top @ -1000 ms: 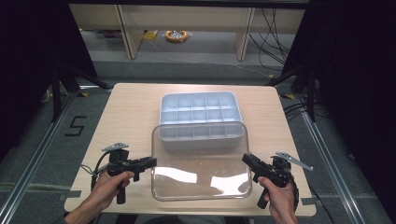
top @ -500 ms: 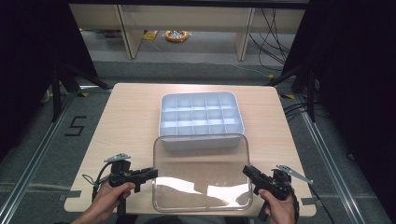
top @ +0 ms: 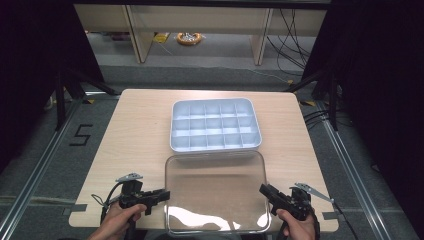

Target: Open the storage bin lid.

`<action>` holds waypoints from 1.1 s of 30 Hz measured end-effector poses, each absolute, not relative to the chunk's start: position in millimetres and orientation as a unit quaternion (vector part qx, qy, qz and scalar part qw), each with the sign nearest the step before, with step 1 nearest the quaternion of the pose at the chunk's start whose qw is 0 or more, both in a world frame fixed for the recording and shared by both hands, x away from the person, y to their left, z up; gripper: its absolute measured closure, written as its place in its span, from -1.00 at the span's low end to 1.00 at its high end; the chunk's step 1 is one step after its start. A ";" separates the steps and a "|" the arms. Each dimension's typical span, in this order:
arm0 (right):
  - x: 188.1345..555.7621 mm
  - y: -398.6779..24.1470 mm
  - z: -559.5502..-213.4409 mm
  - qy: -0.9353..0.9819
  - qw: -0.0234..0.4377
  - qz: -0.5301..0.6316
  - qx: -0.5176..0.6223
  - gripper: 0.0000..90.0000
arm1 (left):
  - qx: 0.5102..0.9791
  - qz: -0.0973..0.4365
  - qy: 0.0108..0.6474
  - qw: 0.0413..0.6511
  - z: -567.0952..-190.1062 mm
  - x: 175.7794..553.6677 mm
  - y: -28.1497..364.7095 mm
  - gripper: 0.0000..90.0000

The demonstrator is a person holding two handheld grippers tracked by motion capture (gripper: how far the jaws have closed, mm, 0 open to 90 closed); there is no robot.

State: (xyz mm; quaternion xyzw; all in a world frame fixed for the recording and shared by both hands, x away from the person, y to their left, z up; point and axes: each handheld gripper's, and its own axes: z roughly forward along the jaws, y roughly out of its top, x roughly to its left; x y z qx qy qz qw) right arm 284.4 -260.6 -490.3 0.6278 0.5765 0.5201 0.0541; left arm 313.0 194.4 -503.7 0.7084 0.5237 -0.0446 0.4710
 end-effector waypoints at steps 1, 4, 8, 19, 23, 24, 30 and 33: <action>286.1 -262.1 -493.6 0.582 0.066 0.520 0.621 0.43 | 0.709 -0.045 0.522 0.471 -504.9 313.0 193.7 0.44; 286.3 -263.5 -496.9 0.583 0.060 0.507 0.632 0.42 | 0.711 -0.050 0.523 0.467 -506.6 313.0 192.6 0.43; 286.7 -263.3 -500.6 0.586 0.053 0.506 0.631 0.42 | 0.713 -0.051 0.524 0.463 -508.8 313.3 192.6 0.42; 291.4 -260.0 -506.9 0.577 0.039 0.477 0.662 0.39 | 0.720 -0.061 0.526 0.448 -514.0 318.8 192.2 0.37; 293.4 -257.2 -508.0 0.573 0.029 0.476 0.667 0.37 | 0.716 -0.063 0.530 0.449 -516.2 322.3 191.7 0.36; 292.1 -254.8 -504.7 0.563 0.004 0.462 0.686 0.36 | 0.717 -0.067 0.529 0.448 -516.7 323.4 192.0 0.36; 295.4 -256.4 -509.7 0.572 0.010 0.454 0.683 0.34 | 0.720 -0.072 0.531 0.442 -518.5 327.3 189.5 0.34; 298.4 -259.5 -514.7 0.590 0.026 0.453 0.668 0.34 | 0.724 -0.072 0.530 0.436 -518.5 327.5 189.4 0.34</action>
